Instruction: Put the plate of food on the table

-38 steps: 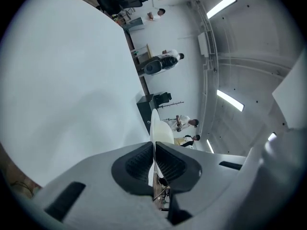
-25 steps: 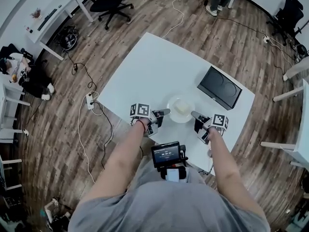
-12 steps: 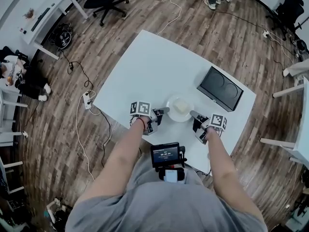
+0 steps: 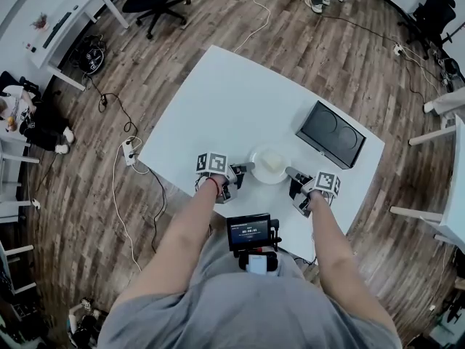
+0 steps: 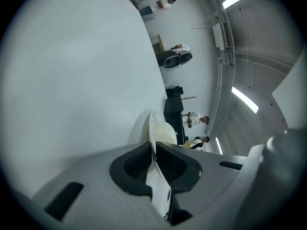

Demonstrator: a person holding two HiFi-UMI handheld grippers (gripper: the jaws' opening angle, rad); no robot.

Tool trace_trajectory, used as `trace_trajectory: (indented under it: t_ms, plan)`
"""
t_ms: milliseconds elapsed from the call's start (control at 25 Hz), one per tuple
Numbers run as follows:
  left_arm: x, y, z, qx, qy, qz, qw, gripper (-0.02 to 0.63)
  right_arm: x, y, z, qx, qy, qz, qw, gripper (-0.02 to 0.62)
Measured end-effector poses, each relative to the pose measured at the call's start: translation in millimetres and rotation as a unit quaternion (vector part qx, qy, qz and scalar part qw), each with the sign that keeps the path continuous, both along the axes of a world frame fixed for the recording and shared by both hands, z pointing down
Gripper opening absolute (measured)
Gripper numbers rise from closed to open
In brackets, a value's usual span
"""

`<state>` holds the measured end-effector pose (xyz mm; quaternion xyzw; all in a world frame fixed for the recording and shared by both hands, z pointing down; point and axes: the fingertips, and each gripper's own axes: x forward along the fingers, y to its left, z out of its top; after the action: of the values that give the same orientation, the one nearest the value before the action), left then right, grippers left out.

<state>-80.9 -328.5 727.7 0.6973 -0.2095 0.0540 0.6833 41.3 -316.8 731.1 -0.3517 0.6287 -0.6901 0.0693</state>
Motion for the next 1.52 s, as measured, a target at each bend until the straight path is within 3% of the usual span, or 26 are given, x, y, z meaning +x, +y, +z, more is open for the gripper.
trace_trajectory:
  t_ms: [240, 560, 920, 1520]
  plan:
    - [2, -7, -1, 0.009, -0.008, -0.009, 0.9999, 0.032, 1, -3, 1, 0.0, -0.003, 0.009, 1.0, 0.038]
    - [-14, -1, 6, 0.046, -0.107, 0.047, 0.9921, 0.034, 2, -6, 0, 0.003, 0.009, 0.011, 1.0, 0.037]
    - [-8, -4, -18, 0.047, -0.071, 0.013, 0.9963, 0.034, 0, -8, -2, 0.012, 0.037, -0.002, 0.999, 0.037]
    - [3, 11, -18, 0.036, -0.062, 0.027, 0.997, 0.032, 10, -5, 6, 0.015, 0.13, -0.04, 0.991, 0.04]
